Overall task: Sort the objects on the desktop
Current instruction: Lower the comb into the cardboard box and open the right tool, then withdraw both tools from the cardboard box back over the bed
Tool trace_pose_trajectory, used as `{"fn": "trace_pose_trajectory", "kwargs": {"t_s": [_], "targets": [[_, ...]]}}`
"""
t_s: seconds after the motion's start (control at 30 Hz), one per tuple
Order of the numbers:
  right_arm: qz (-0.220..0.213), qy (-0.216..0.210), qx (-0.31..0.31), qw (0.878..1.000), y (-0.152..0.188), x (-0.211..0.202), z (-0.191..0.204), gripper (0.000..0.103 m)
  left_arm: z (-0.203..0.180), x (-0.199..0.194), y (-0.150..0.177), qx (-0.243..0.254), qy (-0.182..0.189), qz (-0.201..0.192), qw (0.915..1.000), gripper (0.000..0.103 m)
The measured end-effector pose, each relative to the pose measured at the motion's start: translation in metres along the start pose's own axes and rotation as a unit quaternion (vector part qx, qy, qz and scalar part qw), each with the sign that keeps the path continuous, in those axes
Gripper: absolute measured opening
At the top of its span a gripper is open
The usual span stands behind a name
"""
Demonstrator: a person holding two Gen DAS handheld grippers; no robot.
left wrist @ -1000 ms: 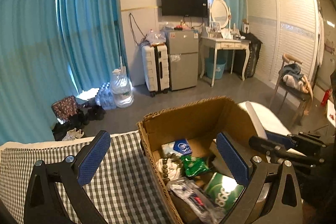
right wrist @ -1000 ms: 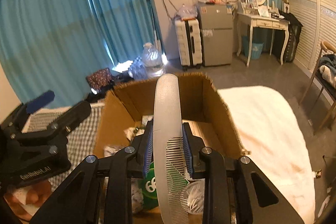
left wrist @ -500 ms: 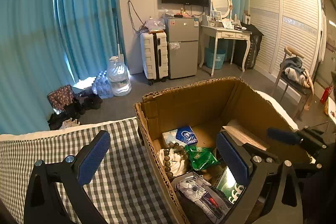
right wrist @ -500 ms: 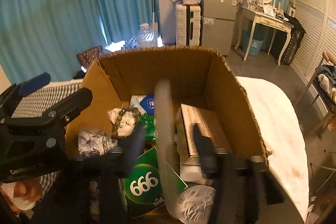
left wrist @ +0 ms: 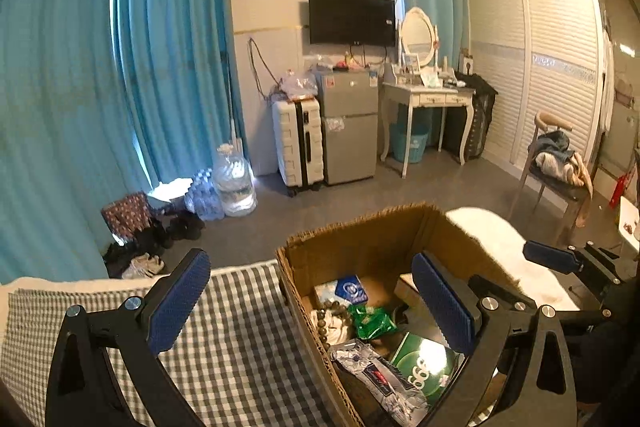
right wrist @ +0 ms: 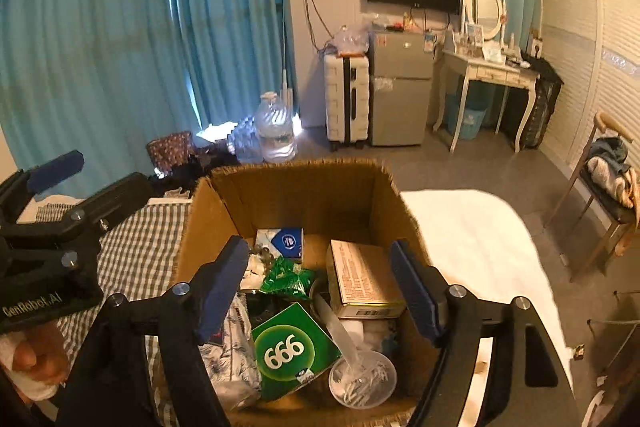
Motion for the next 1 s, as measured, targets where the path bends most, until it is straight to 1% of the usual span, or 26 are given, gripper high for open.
{"fn": "trace_pose_trajectory", "kwargs": {"t_s": [0.03,0.13,0.17,0.2,0.27,0.37,0.47,0.6,0.7,0.87,1.0], "targets": [[-0.005,0.002,0.000,1.000,-0.002,-0.007,0.000,0.076,0.001,-0.007,-0.002,-0.002,0.001,-0.004,1.0000,0.103],[-0.026,0.005,0.002,1.000,-0.008,-0.035,0.002,0.083,0.003,-0.037,-0.010,-0.009,0.004,-0.023,0.9997,0.103],[-0.033,0.005,0.002,0.999,-0.008,-0.045,0.003,0.087,0.002,-0.045,-0.012,-0.010,0.004,-0.028,0.9996,0.103],[-0.042,0.007,0.003,0.999,-0.010,-0.057,0.004,0.093,0.002,-0.057,-0.014,-0.010,0.003,-0.035,0.9993,0.103],[-0.055,0.009,0.003,0.998,-0.011,-0.075,0.003,0.099,0.002,-0.073,-0.016,-0.011,0.002,-0.045,0.9989,0.103],[-0.069,0.018,-0.001,0.997,-0.015,-0.100,0.005,0.103,0.006,-0.097,-0.019,-0.017,0.000,-0.053,0.9984,0.103],[-0.081,0.032,-0.006,0.996,-0.019,-0.126,0.010,0.103,0.014,-0.124,-0.023,-0.029,0.004,-0.068,0.9972,0.103],[-0.097,0.030,-0.014,0.995,-0.020,-0.157,0.020,0.103,0.024,-0.159,-0.026,-0.039,0.005,-0.085,0.9956,0.103],[-0.109,0.036,-0.017,0.993,-0.022,-0.179,0.026,0.103,0.029,-0.185,-0.026,-0.038,-0.007,-0.102,0.9940,0.103],[-0.131,0.023,-0.014,0.991,-0.023,-0.210,0.043,0.103,0.047,-0.221,-0.021,-0.050,-0.016,-0.119,0.9915,0.103],[-0.137,0.008,-0.015,0.990,-0.024,-0.223,0.060,0.103,0.058,-0.242,-0.015,-0.049,-0.024,-0.130,0.9901,0.103]]}}
Point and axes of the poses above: each gripper's, at about its wrist camera, not at the fingertips, and x roughly the way its jaws point, z to its left, y to its underside, the point moved 9 cm from there along x, roughly the way its jaws point, and after that the axes turned 13 degrees about z, right-handed, at the moved point
